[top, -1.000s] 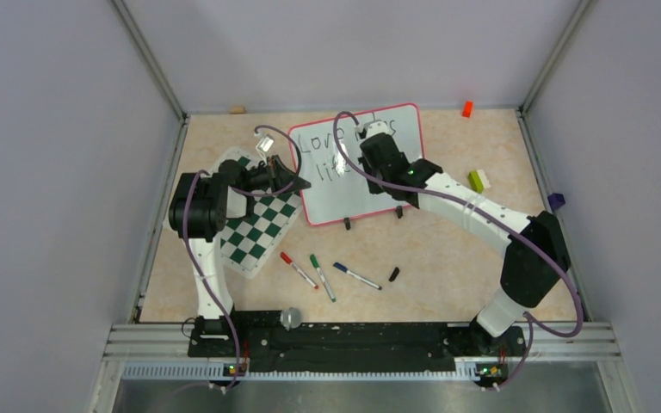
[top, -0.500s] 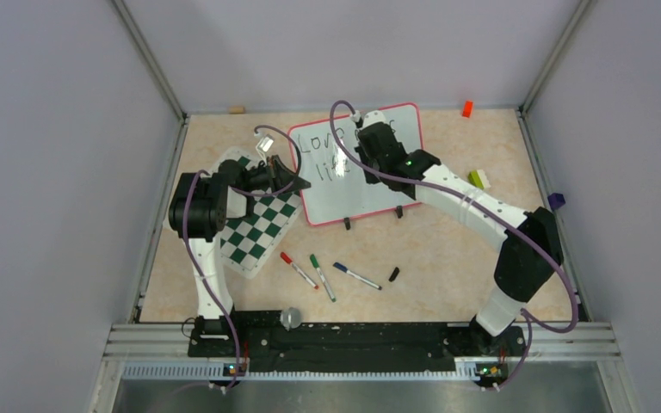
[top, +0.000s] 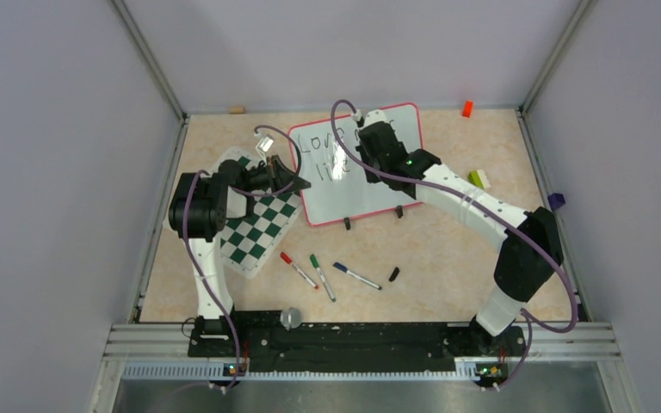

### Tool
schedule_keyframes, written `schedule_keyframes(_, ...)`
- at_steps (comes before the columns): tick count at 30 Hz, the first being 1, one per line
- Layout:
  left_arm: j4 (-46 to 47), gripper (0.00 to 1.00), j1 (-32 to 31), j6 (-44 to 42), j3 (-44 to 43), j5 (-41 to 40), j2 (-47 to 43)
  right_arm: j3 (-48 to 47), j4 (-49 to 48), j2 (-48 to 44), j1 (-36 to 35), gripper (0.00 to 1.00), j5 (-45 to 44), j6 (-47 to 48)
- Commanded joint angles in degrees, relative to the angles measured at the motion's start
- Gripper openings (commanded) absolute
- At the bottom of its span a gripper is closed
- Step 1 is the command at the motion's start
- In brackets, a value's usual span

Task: Write a sentence on the whiteboard

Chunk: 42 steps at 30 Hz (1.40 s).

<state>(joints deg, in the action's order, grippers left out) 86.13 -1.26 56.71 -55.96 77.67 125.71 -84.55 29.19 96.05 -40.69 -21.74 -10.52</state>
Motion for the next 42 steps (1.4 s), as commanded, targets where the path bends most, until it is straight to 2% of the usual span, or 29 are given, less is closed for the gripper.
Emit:
schedule_keyframes(1, 6.6, 0.0, -0.1, -5.3, 0.4, 1.6, -1.9, -2.5, -1.6, 0.8, 2.1, 0.0, -3.4, -0.2)
schedule_keyframes(9, 6.7, 0.0, -0.1, -5.2, 0.3, 1.6, -1.9, -1.9, -1.6, -0.5, 2.2, 0.0, -2.7, -0.6)
schedule_keyframes(17, 6.7, 0.0, -0.1, -5.4, 0.5, 1.6, -2.1, 4.4, -6.9, -10.1, 3.0, 0.0, 1.0, 1.4)
schedule_keyframes(29, 6.7, 0.0, -0.1, -5.5, 0.5, 1.7, -2.1, -0.7, -5.9, -4.2, 3.2, 0.0, 1.4, 1.0)
schedule_keyframes(42, 6.7, 0.0, -0.1, -5.9, 1.0, 1.6, -2.4, -2.3, -4.8, -1.2, 3.2, 0.0, 0.4, 0.9)
